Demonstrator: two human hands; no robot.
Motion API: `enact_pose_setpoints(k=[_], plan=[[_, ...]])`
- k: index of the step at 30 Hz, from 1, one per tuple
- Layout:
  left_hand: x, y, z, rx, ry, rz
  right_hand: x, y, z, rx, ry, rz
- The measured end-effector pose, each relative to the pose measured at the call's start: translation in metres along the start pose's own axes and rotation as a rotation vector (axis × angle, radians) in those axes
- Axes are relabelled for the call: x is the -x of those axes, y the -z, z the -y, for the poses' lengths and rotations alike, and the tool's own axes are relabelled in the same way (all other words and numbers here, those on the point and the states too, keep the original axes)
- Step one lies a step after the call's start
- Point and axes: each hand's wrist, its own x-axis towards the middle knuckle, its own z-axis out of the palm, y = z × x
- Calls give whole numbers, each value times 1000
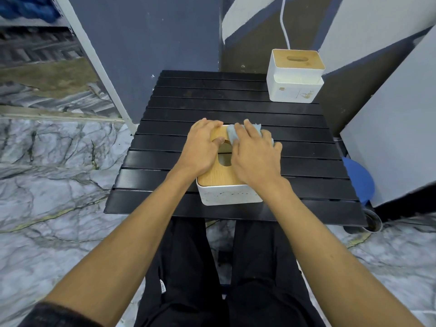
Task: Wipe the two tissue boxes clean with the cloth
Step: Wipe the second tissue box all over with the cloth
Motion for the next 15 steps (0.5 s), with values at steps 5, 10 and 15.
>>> enact_pose_setpoints(k=[5, 10, 15], plan=[[0, -1, 2, 12, 22, -18, 24, 2, -2, -4, 37, -53], [1, 1, 0, -1, 17, -5, 54, 8, -3, -6, 46, -69], [1, 0, -1, -14, -3, -5, 4, 3, 2, 9, 3, -6]])
